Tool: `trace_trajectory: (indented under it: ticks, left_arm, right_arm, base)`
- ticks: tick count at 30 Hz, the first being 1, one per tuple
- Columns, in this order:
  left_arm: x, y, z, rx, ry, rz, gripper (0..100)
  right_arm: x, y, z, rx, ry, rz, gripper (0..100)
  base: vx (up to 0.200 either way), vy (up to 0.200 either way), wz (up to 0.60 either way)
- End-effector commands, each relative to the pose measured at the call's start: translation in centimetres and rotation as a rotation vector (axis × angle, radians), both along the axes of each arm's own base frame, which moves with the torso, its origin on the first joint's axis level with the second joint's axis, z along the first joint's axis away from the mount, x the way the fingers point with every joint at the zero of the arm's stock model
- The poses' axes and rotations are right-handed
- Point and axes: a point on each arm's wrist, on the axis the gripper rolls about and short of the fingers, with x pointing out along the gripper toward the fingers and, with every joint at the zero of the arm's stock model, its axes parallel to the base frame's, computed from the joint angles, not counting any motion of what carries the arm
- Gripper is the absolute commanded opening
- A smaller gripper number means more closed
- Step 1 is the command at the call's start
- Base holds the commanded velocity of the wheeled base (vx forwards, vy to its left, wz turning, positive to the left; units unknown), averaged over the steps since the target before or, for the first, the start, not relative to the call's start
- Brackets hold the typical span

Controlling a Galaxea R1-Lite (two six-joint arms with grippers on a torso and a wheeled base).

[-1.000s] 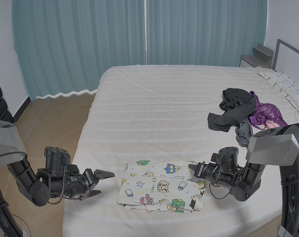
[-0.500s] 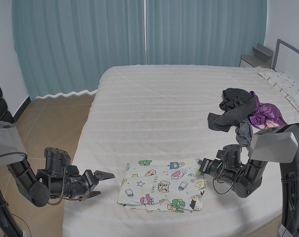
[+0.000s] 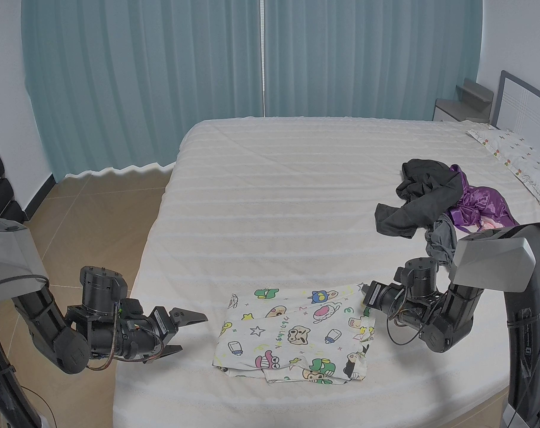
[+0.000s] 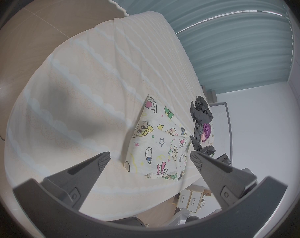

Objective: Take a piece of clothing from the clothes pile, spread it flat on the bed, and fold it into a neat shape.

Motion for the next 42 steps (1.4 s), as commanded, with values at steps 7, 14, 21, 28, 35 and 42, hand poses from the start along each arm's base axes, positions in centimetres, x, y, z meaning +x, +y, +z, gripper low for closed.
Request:
trace_trajectory:
  ticks: [7, 14, 21, 28, 35, 42]
  left_arm:
    - [0.0, 0.0, 0.0, 0.0, 0.001, 0.0, 100]
    - [0.0, 0.0, 0.0, 0.0, -0.001, 0.0, 100]
    - [0.1, 0.0, 0.0, -0.001, -0.002, 0.0, 100]
    - [0.1, 0.0, 0.0, 0.0, -0.001, 0.0, 100]
    - [0.0, 0.0, 0.0, 0.0, -0.001, 0.0, 100]
    - [0.1, 0.0, 0.0, 0.0, -0.002, -0.001, 100]
  right_arm:
    - [0.3, -0.5, -0.2, 0.0, 0.002, -0.015, 0]
    - [0.3, -0.6, -0.3, -0.001, 0.005, -0.018, 0]
    - [0.3, -1.8, 1.2, -0.016, -0.03, -0.098, 100]
    - [-5.5, 0.7, 5.8, 0.053, -0.033, 0.01, 100]
    - [-10.9, 4.1, 5.4, 0.086, 0.089, 0.203, 100]
    - [-12.8, 4.2, 4.3, 0.075, 0.178, 0.27, 100]
  base:
    - [0.0, 0.0, 0.0]
    - [0.0, 0.0, 0.0]
    - [0.0, 0.0, 0.0]
    - [0.0, 0.0, 0.0]
    - [0.0, 0.0, 0.0]
    - [0.0, 0.0, 0.0]
